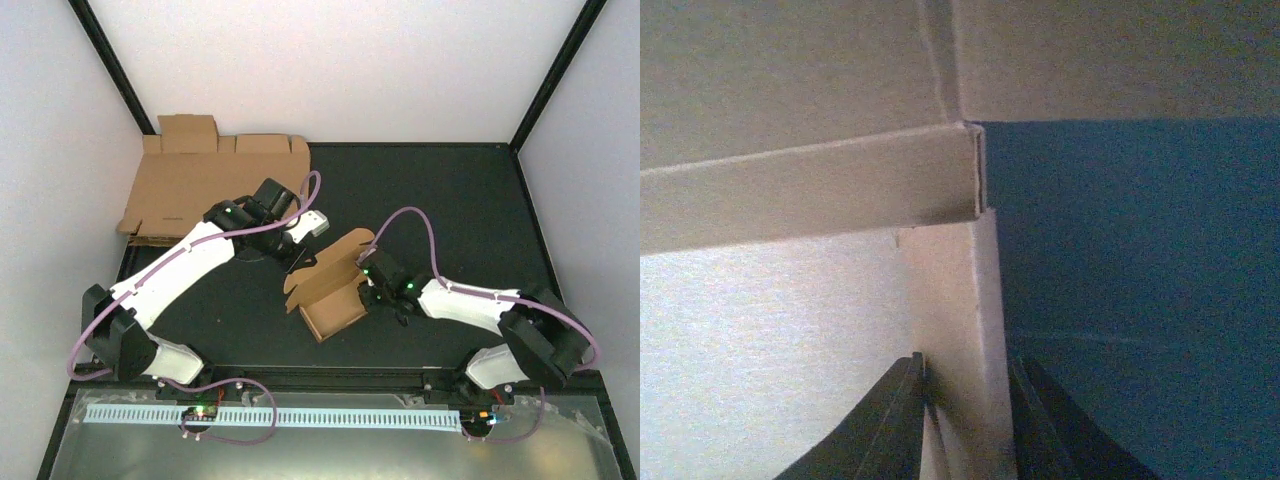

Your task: Fold the paper box

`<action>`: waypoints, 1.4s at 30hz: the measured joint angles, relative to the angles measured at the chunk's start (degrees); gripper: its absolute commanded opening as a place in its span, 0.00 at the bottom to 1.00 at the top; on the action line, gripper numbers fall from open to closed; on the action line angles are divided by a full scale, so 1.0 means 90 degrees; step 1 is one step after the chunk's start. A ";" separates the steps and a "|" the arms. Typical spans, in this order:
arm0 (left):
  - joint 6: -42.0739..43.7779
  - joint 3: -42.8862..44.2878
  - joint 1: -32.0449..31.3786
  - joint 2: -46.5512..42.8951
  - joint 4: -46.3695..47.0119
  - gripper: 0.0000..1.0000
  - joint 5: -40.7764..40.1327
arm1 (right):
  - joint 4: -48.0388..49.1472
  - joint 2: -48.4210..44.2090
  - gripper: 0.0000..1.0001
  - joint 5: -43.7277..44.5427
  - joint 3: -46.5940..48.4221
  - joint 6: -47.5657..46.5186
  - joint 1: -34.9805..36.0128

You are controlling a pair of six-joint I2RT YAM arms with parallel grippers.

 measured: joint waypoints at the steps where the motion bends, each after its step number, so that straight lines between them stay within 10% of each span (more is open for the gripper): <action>1: 0.0022 0.0022 0.0000 0.0000 -0.0034 0.02 -0.0005 | -0.0046 0.0056 0.22 0.0121 0.0046 0.0000 0.0080; 29: 0.0257 0.0493 0.0000 0.0002 -0.0525 0.02 -0.0342 | -0.0782 0.1120 0.02 0.2623 0.0974 0.0719 0.1151; 42: 0.0304 0.0508 0.0000 -0.0005 -0.0525 0.09 -0.0350 | -0.0758 0.0947 0.09 0.2657 0.0865 0.0843 0.1202</action>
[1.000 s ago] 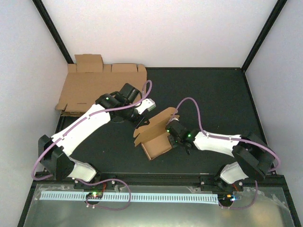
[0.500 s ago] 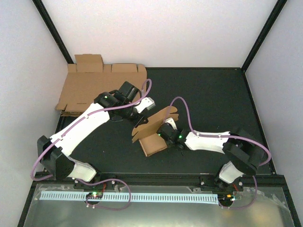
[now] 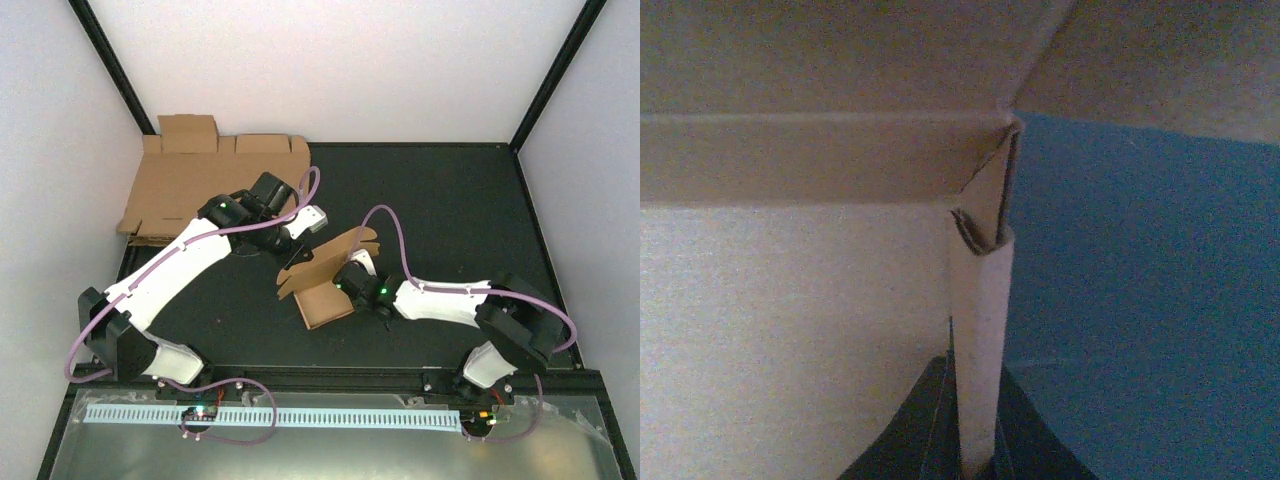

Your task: Fold the paper box

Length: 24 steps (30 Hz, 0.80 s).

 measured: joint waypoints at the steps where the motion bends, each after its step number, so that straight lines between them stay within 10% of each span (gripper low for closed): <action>1: 0.0000 0.0000 0.0000 -0.0002 0.0000 0.13 0.0005 | 0.0036 -0.0007 0.09 -0.0029 -0.0019 -0.0002 -0.0002; 14: -0.0469 -0.0284 0.0056 -0.0474 0.0325 0.75 0.0007 | 0.0529 -0.0185 0.41 -0.0435 -0.0350 -0.0357 -0.0005; 24: -0.1022 -0.0760 0.0789 -0.1506 0.1231 0.89 -0.0005 | 0.0593 -0.1207 0.70 -0.0865 -0.0459 -0.0437 -0.0083</action>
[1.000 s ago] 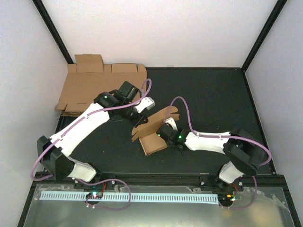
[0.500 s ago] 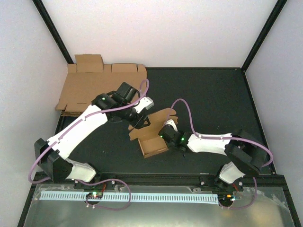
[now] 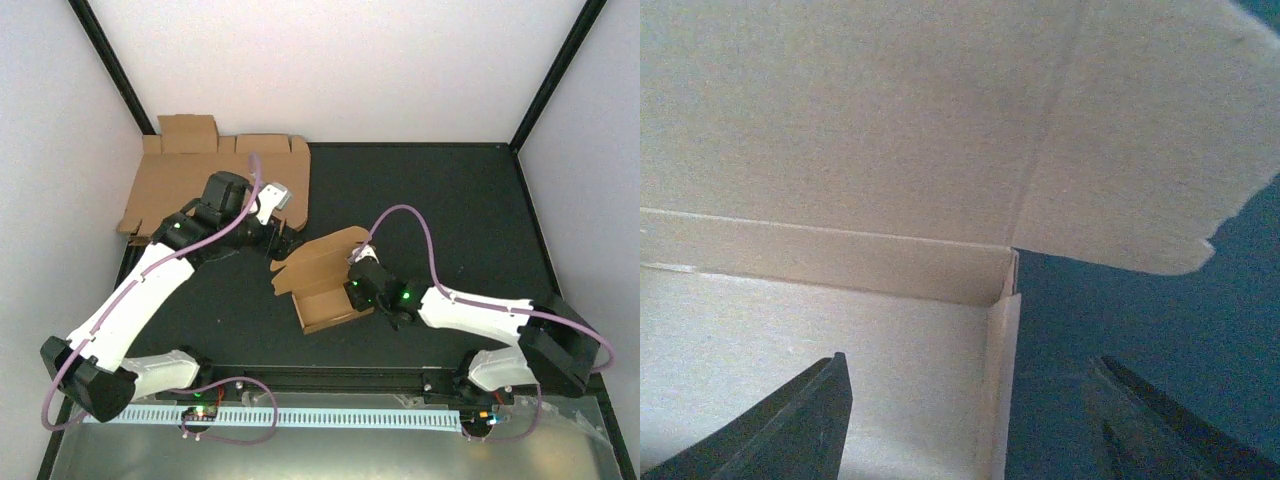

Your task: Fold the paper box

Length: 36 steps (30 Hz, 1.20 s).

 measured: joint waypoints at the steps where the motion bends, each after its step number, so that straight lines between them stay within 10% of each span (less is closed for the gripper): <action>1: -0.0063 -0.0061 0.0083 -0.0007 0.0097 0.91 0.0000 | -0.0027 -0.0114 0.72 -0.0066 -0.0022 0.0027 -0.0032; 16: -0.1127 -0.0495 0.1117 0.1411 0.1695 0.83 -0.0022 | -0.1061 -0.1460 0.71 -0.1741 -0.0372 0.0957 -0.0471; 36: -0.1518 -0.1185 0.1273 0.2181 0.2487 0.79 0.1018 | -0.0935 -0.1729 0.44 -0.2832 -0.1178 0.2317 -0.0471</action>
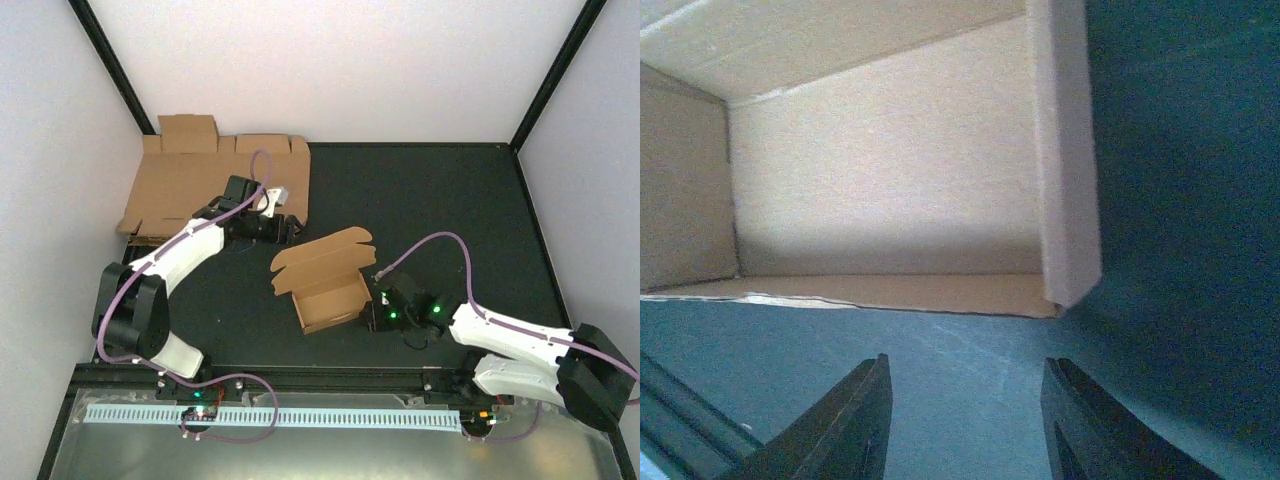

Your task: Fold the paper box

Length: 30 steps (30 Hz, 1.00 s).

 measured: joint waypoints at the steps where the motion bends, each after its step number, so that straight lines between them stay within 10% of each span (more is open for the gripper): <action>1: 0.0000 -0.0061 0.0000 -0.0002 0.0022 0.79 0.0002 | 0.0085 -0.0007 0.44 -0.0049 -0.0019 0.0027 0.0000; 25: -0.0308 -0.1613 0.0243 -0.0588 0.1134 0.80 0.0012 | 0.3162 0.2620 0.60 -0.1885 0.0741 -0.0709 -0.2256; 30: -0.0440 -0.1664 0.0245 -0.0447 0.1438 0.55 0.0090 | 0.3240 0.2895 0.58 -0.2033 0.0950 -0.1025 -0.2688</action>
